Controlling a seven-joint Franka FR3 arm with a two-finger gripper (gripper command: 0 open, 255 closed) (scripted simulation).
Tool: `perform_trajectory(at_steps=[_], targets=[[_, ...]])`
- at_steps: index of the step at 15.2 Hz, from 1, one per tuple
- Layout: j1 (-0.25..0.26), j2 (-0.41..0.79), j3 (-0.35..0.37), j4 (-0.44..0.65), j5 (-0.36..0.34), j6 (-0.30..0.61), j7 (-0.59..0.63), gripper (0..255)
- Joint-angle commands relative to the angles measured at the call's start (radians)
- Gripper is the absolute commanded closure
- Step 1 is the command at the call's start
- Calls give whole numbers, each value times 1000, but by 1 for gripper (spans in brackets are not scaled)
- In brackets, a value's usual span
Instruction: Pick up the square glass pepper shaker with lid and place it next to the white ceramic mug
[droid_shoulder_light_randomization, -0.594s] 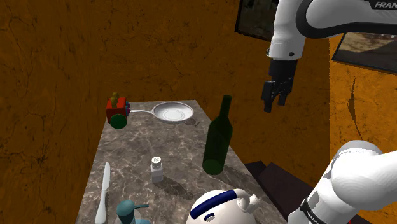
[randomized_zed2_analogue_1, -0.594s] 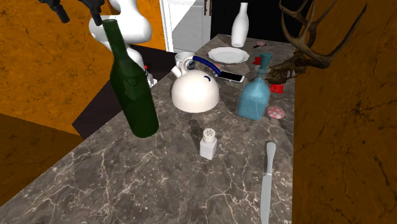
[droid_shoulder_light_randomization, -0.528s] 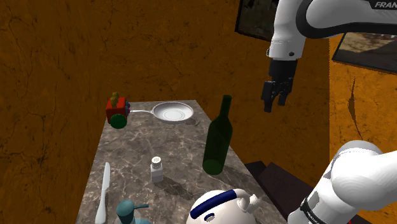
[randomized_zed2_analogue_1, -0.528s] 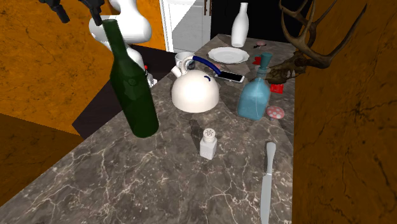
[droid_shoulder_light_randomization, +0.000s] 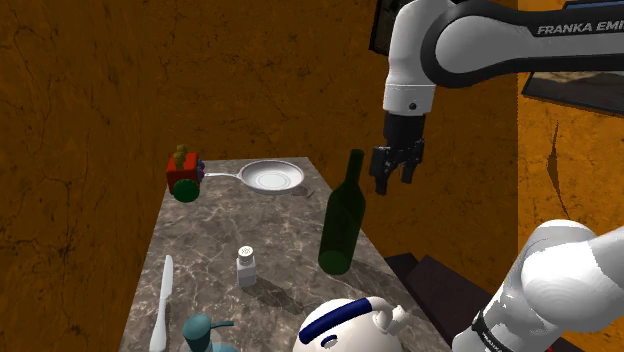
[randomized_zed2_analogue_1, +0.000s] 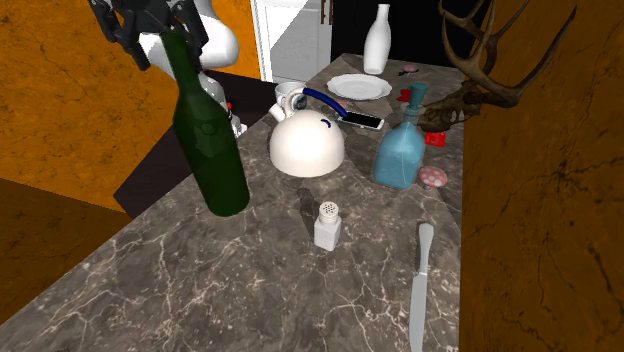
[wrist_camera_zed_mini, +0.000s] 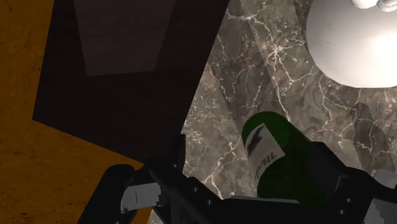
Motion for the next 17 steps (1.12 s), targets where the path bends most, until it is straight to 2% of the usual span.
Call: perform_trajectory(at_steps=[1, 9, 13, 17], targets=[[9, 38, 34, -7, 24, 54, 35, 0], [31, 266, 168, 58, 69, 250, 179, 0], [36, 402, 231, 121, 57, 337, 259, 0], [45, 549, 284, 204, 14, 411, 349, 0]])
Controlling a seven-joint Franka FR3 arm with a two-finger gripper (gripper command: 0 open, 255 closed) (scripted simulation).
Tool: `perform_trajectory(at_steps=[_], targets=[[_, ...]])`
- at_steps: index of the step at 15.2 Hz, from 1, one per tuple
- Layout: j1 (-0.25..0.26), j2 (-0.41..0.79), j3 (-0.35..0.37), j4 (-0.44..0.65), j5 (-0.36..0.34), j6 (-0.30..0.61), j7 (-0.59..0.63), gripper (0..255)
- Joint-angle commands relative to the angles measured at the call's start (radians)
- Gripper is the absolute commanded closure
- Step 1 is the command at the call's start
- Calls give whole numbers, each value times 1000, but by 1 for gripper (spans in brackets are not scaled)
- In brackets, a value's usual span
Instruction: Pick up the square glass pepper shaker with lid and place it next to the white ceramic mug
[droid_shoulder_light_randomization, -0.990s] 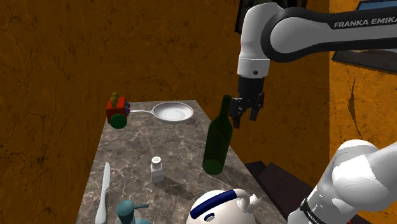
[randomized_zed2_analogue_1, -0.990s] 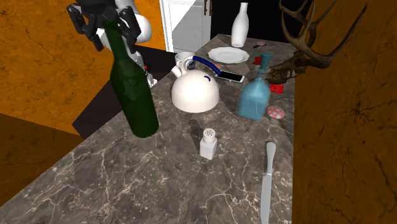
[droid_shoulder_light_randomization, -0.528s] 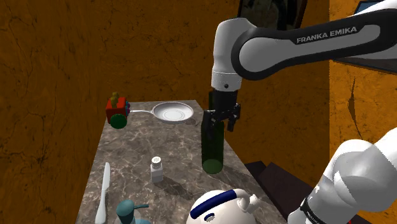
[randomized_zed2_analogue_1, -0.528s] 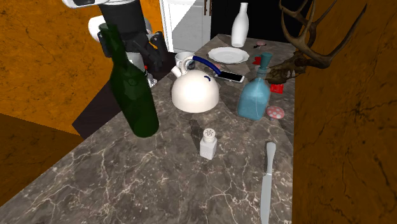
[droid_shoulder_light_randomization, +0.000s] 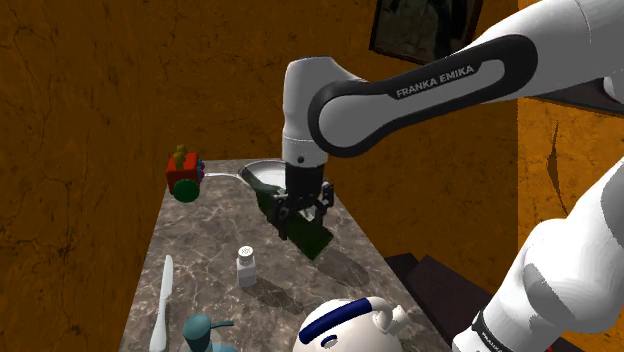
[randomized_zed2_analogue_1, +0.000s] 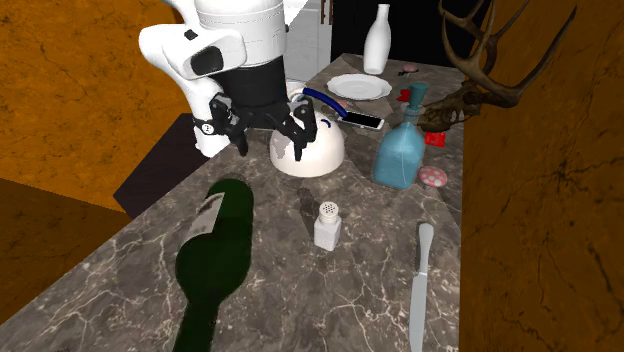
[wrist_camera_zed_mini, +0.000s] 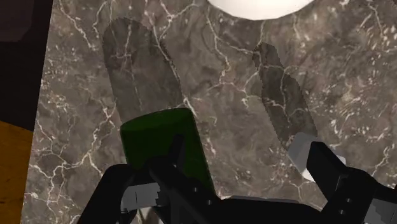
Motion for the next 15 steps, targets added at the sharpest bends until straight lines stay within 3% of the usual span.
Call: perform_trajectory(at_steps=[1, 9, 15], targets=[[9, 69, 26, 43, -23, 30, 51, 0], [77, 368, 60, 262, -175, 105, 231, 0], [88, 405, 54, 222, -196, 178, 246, 0]])
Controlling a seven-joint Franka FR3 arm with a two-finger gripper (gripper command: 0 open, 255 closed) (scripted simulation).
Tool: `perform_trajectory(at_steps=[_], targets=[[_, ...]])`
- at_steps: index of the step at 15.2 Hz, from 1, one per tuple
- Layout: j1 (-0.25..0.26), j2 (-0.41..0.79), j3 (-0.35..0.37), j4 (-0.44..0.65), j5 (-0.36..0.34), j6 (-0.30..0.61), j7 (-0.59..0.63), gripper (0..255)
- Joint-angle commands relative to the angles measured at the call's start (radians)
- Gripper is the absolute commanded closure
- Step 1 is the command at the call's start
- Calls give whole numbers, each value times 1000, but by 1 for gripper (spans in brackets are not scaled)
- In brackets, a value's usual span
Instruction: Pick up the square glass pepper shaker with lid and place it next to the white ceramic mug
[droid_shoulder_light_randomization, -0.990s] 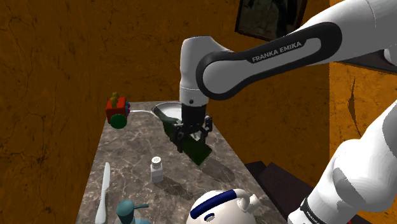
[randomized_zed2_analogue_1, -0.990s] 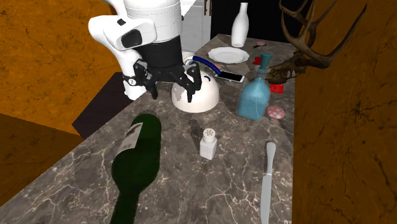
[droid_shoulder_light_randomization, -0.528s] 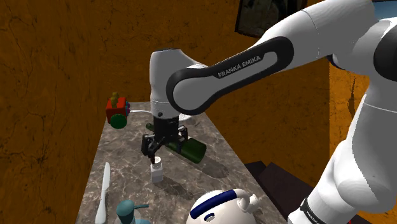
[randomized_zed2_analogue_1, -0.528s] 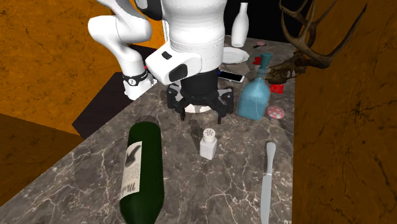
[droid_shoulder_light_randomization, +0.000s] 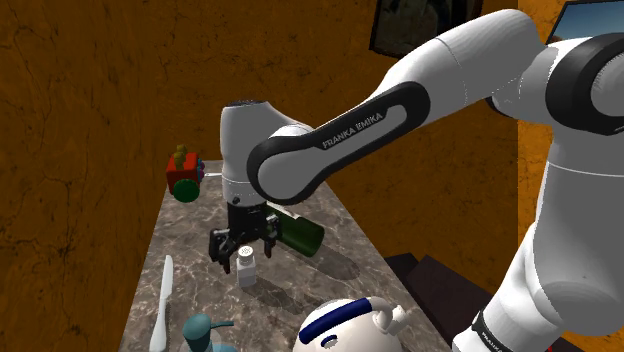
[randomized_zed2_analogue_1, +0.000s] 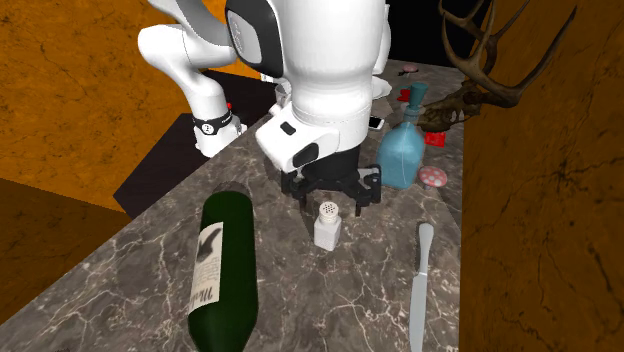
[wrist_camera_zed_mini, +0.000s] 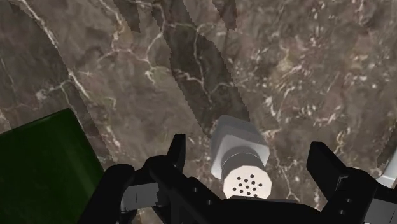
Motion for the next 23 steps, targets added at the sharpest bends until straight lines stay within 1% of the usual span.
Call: perform_trajectory(at_steps=[1, 9, 10, 19, 23], targets=[[5, 19, -3, -16, -11, 33, 8, 0], [5, 19, -3, -16, -11, 33, 8, 0], [5, 19, -3, -16, -11, 33, 8, 255], [5, 19, -3, -16, -11, 33, 8, 255], [-1, -11, 3, 5, 6, -14, 0, 255]])
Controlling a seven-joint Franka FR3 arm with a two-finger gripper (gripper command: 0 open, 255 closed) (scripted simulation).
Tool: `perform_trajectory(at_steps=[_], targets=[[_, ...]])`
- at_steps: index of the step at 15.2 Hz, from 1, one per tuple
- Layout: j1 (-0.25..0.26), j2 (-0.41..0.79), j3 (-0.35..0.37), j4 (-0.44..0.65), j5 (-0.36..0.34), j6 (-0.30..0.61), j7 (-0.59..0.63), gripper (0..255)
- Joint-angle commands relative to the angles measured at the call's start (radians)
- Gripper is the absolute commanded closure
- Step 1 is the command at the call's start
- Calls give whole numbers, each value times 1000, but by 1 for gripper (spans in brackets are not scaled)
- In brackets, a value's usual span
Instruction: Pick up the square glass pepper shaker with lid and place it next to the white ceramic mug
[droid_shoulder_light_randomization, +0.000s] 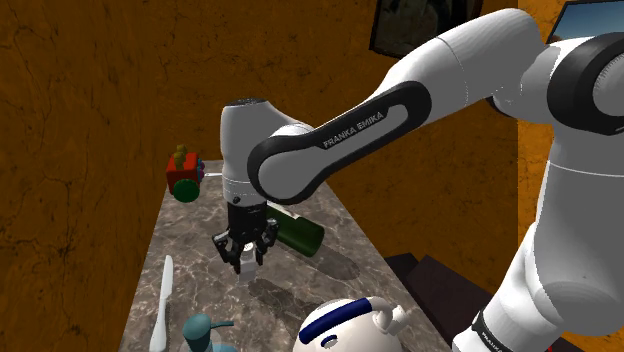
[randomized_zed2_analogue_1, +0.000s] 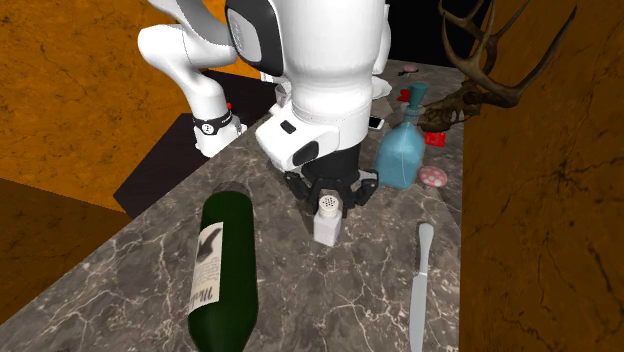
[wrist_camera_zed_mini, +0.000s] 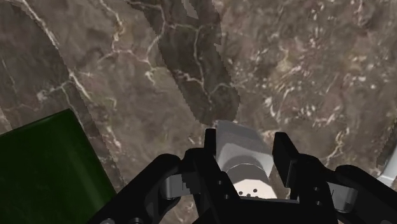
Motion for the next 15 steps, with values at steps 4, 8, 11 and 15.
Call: perform_trajectory(at_steps=[4, 8, 11, 15], targets=[[-5, -33, 6, 32, 19, -61, -7, 255], [-9, -56, 10, 60, 31, -110, -13, 255], [-11, -71, 12, 84, 40, -147, -16, 255], [-14, -89, 14, 118, 49, -197, -20, 255]])
